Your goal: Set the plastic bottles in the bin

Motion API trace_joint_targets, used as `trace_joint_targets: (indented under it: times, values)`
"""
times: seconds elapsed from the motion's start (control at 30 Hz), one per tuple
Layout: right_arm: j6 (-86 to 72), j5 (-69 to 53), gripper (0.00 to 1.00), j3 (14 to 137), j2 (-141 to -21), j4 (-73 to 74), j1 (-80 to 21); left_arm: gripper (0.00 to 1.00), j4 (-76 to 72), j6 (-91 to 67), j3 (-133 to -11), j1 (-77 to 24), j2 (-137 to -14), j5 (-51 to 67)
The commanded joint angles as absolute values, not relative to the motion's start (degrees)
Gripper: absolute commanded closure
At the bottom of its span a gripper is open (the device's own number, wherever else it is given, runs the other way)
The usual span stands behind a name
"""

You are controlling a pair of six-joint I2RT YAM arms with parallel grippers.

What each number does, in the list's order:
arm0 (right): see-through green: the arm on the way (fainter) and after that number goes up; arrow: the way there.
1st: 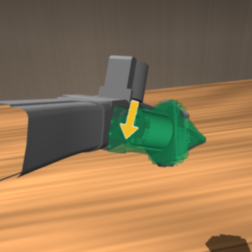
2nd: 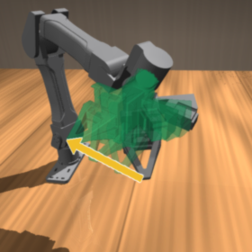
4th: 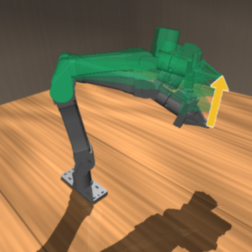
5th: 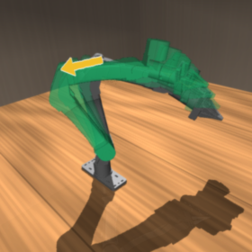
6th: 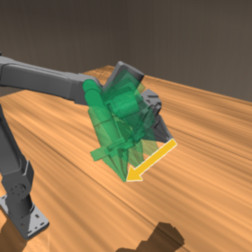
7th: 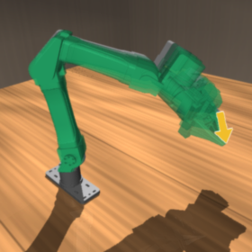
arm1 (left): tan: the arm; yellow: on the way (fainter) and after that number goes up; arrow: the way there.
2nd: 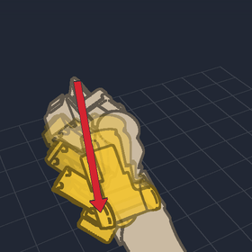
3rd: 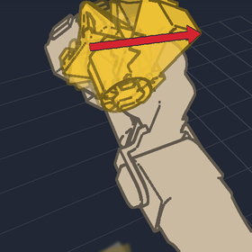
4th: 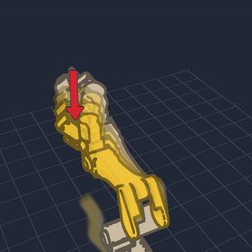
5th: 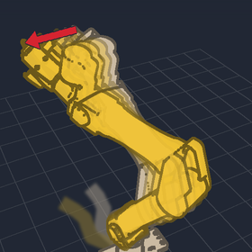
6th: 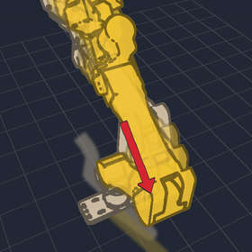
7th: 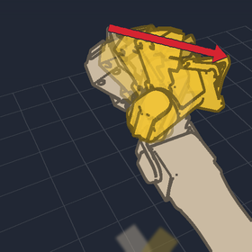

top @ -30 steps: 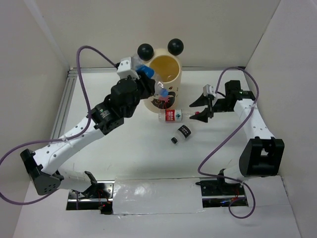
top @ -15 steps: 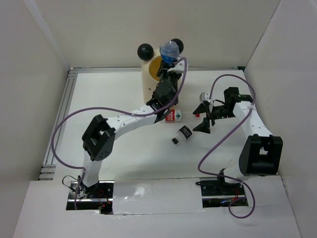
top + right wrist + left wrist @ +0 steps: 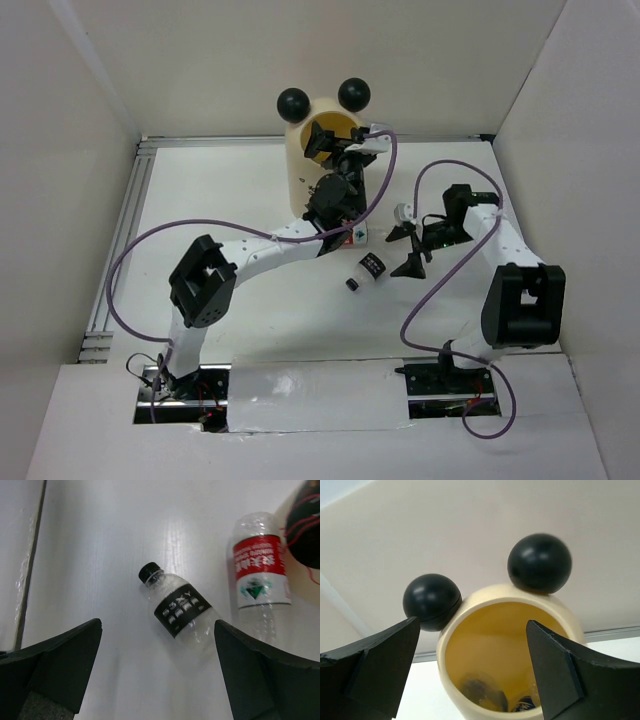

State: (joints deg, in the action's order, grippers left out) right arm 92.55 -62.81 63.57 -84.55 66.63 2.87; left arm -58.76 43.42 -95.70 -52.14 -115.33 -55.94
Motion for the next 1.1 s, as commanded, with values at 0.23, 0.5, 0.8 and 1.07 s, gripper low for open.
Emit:
trace_joint_targets:
  times: [0.23, 0.5, 0.8, 1.07]
  values:
    - [105.2, -48.6, 0.0, 53.2, -80.3, 47.4, -13.6, 0.0, -53.6, 36.9, -86.2, -59.5, -92.8, -73.7]
    - [96.8, -34.8, 0.0, 53.7, -87.6, 32.7, -19.2, 0.0, 28.6, -40.4, -67.3, -58.3, -63.4, -53.9]
    - [96.1, -26.3, 0.44, 54.5, -94.9, 35.4, -23.1, 0.0, 20.7, -46.4, -47.6, -58.3, -54.5, -38.6]
    - [101.3, -51.2, 0.7, 74.0, -88.8, 66.1, -18.4, 0.0, 15.2, -42.8, -41.7, -58.3, -53.2, -35.3]
